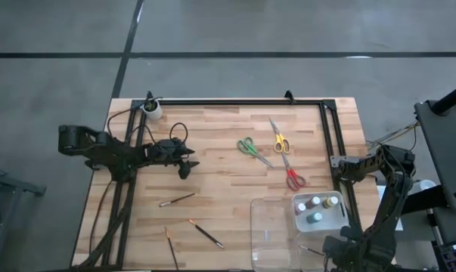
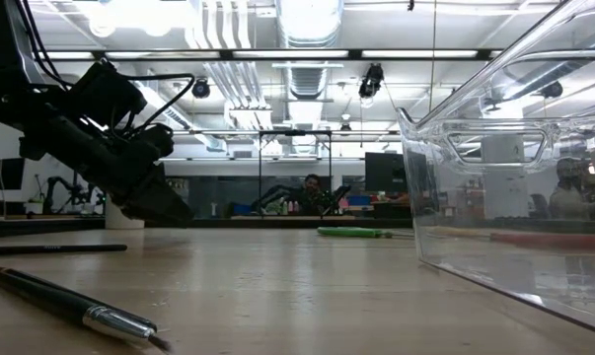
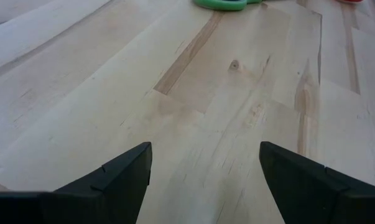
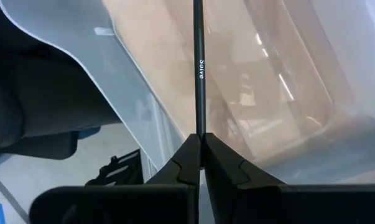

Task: Pick & Place Paint Supplies
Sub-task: Put the top silver paintbrush into the right transparent bin

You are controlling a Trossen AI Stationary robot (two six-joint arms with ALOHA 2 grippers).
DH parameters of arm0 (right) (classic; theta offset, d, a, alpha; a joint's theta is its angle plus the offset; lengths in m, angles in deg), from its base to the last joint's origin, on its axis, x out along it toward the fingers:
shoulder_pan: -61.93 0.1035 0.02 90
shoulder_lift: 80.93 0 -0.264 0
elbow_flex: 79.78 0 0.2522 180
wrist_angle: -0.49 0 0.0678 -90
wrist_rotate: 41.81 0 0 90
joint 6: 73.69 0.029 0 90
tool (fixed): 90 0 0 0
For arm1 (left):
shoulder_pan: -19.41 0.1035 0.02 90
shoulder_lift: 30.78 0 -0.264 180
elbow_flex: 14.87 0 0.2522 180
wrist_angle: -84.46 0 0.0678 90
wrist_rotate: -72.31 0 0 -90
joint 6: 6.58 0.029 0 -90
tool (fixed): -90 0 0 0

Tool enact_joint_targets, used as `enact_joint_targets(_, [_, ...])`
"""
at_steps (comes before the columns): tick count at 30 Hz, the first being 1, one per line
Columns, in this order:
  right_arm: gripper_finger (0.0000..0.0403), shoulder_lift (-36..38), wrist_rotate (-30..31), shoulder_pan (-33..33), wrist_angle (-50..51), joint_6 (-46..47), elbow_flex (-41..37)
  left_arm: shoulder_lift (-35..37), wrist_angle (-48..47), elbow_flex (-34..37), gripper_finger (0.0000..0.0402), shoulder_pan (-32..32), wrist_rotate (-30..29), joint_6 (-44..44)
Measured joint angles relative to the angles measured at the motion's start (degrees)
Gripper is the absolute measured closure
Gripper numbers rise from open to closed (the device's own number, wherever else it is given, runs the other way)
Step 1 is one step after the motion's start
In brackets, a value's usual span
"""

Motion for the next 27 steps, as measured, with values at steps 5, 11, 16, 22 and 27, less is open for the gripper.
enact_joint_targets(5, [0.0394,0.0,0.0,0.0,0.0,2.8,0.0,0.0,0.0,0.0,0.0098,0.0,0.0,0.0])
enact_joint_targets(11, [0.0380,0.1,-0.1,0.0,0.2,4.0,0.0,0.0,0.0,0.0,0.0098,0.0,0.0,0.0])
enact_joint_targets(16, [0.0335,0.1,-0.4,0.0,-0.1,2.8,0.0,0.0,0.0,0.0,0.0098,0.0,0.0,0.0])
enact_joint_targets(22, [0.0311,0.1,-0.9,0.1,-0.2,1.6,0.0,0.0,0.0,0.0,0.0098,0.0,0.0,0.0])
enact_joint_targets(27, [0.0310,0.2,-0.9,0.1,-0.2,1.5,0.0,0.0,0.0,0.0,0.0098,0.0,0.0,0.0])
